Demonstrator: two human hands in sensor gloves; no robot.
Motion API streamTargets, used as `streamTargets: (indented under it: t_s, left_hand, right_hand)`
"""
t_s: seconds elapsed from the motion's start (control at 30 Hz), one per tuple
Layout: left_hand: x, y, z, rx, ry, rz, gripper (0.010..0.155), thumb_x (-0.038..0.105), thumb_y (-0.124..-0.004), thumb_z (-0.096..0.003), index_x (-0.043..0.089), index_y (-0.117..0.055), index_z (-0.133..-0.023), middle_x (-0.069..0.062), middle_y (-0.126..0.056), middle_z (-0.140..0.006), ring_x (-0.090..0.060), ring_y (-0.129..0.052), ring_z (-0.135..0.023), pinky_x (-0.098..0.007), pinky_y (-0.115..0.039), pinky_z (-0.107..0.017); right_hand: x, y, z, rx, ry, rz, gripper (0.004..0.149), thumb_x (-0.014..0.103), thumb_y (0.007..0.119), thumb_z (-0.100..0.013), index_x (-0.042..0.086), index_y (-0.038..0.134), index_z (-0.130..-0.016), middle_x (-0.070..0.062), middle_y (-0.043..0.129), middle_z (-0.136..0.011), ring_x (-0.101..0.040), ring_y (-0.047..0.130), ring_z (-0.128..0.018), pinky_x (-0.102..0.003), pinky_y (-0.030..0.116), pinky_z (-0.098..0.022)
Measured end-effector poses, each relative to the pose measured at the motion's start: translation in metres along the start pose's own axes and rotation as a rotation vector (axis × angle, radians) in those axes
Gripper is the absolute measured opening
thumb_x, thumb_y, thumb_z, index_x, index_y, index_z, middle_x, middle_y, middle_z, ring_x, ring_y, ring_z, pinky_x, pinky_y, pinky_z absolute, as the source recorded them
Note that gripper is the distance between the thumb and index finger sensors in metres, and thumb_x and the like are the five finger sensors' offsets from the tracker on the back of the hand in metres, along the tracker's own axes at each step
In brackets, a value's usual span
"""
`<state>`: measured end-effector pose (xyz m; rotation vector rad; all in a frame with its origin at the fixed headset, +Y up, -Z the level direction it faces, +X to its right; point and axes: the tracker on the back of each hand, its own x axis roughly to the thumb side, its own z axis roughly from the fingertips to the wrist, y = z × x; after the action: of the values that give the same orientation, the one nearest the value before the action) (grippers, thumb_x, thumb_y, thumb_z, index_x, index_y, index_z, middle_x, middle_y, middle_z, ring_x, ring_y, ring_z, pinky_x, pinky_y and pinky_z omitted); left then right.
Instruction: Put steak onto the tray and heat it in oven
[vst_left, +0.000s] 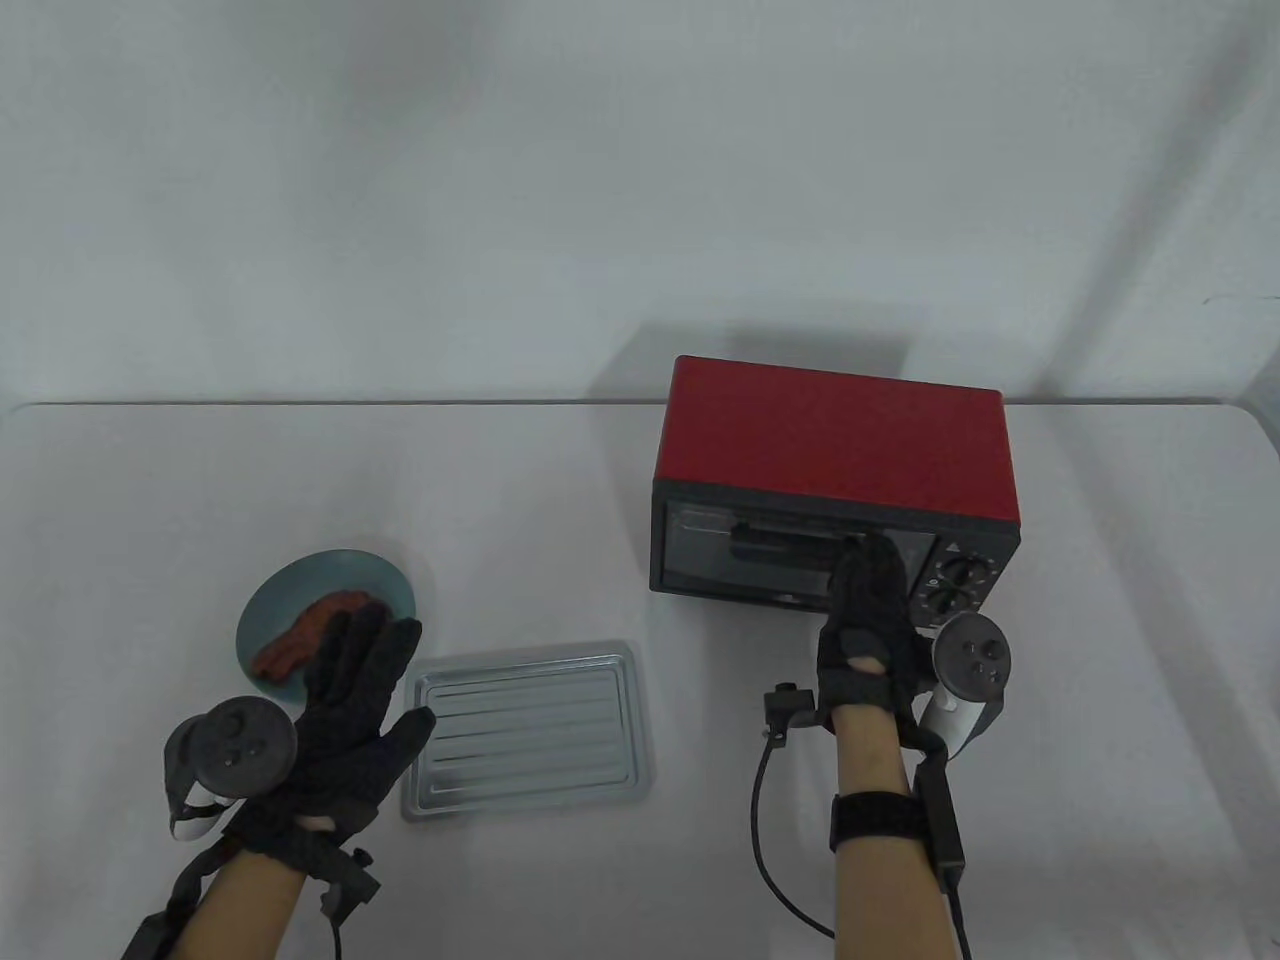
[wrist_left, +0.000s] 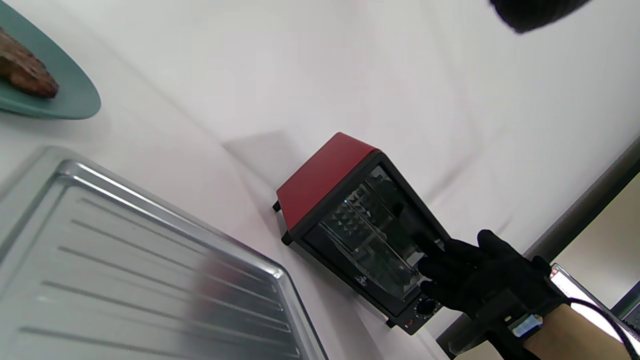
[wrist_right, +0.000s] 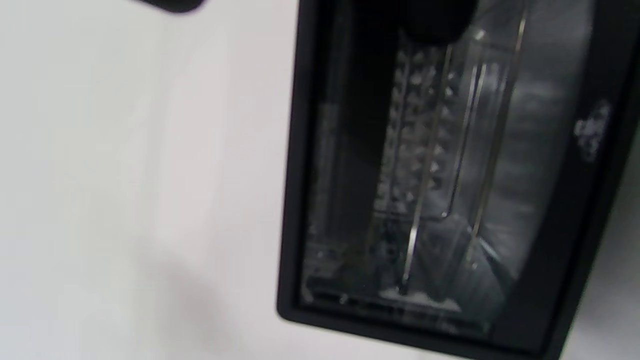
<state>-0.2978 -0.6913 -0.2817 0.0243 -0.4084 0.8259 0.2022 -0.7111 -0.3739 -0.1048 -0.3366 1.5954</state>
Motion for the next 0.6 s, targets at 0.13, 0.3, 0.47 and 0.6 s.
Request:
streamTargets:
  t_s: [0.13, 0.3, 0.47, 0.6]
  left_hand:
    - [0.000, 0.000, 0.000, -0.005, 0.004, 0.014, 0.081, 0.076, -0.055, -0.0538, 0.034, -0.027, -0.118, -0.006, -0.012, -0.125, -0.037, 0.000, -0.114, -0.072, -0.017, -0.071]
    - [-0.001, -0.002, -0.001, -0.021, 0.010, 0.019, 0.081, 0.076, -0.055, -0.0539, 0.034, -0.027, -0.118, -0.007, -0.011, -0.125, -0.037, 0.000, -0.114, -0.072, -0.017, -0.071]
    - [-0.002, -0.005, -0.001, -0.041, 0.022, 0.028, 0.081, 0.076, -0.055, -0.0539, 0.034, -0.026, -0.118, -0.007, -0.011, -0.125, -0.037, 0.000, -0.114, -0.072, -0.017, -0.071]
    - [-0.002, -0.007, -0.002, -0.053, 0.025, 0.032, 0.081, 0.075, -0.055, -0.0539, 0.034, -0.026, -0.118, -0.007, -0.011, -0.125, -0.037, 0.000, -0.114, -0.072, -0.017, -0.071]
  right_hand:
    - [-0.003, -0.008, 0.008, 0.034, -0.022, 0.024, 0.078, 0.051, 0.061, -0.050, 0.019, 0.015, -0.104, -0.029, 0.038, -0.100, -0.042, 0.077, -0.066, -0.070, 0.046, -0.060]
    - [-0.012, -0.022, 0.025, 0.062, 0.013, 0.050, 0.079, 0.052, 0.060, -0.050, 0.031, 0.003, -0.100, -0.030, 0.054, -0.093, -0.038, 0.085, -0.051, -0.066, 0.057, -0.055]
    - [-0.030, -0.033, 0.044, 0.023, 0.071, -0.068, 0.070, 0.048, 0.060, -0.050, 0.018, 0.027, -0.103, -0.032, 0.065, -0.086, -0.043, 0.087, -0.051, -0.068, 0.057, -0.053]
    - [-0.030, -0.042, 0.057, -0.085, 0.200, -0.033, 0.060, 0.044, 0.062, -0.048, 0.004, 0.054, -0.093, -0.033, 0.062, -0.085, -0.044, 0.086, -0.051, -0.068, 0.056, -0.053]
